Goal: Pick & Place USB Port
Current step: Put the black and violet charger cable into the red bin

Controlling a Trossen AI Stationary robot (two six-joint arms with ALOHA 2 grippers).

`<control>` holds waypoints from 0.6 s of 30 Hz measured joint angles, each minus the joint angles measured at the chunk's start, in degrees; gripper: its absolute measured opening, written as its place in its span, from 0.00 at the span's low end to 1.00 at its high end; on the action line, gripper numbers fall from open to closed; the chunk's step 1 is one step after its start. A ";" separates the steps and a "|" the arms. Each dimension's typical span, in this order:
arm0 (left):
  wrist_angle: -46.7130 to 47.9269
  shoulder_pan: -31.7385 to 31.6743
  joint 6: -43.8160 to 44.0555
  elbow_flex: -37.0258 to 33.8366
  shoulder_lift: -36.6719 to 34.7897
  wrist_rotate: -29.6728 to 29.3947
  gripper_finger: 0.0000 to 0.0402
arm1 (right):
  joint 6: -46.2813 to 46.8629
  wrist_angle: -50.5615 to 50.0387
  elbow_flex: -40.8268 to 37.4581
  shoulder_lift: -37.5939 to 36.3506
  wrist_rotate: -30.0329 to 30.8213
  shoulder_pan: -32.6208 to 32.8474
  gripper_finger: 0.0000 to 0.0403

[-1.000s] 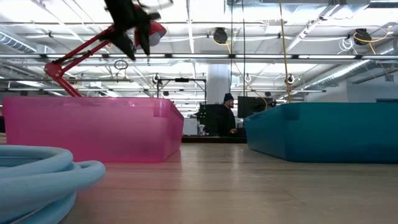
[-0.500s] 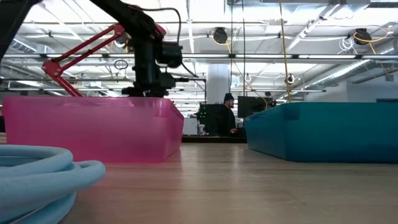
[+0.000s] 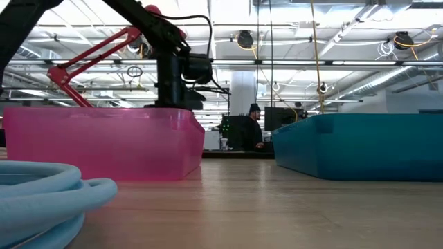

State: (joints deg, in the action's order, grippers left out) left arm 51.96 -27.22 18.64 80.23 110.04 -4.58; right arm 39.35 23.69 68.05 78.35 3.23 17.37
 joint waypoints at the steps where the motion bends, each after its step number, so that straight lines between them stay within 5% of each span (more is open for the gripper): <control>1: -0.02 -0.07 0.05 0.00 0.05 -0.15 0.61 | 0.01 -0.13 0.00 0.02 0.00 0.00 0.53; 18: 1.04 -0.53 3.58 0.02 4.98 3.05 0.61 | -0.40 0.08 0.00 -0.11 -0.24 0.00 0.53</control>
State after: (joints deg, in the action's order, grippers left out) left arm 53.00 -27.75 22.22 80.25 115.02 -1.53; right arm 38.96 23.77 68.05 78.24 2.98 17.37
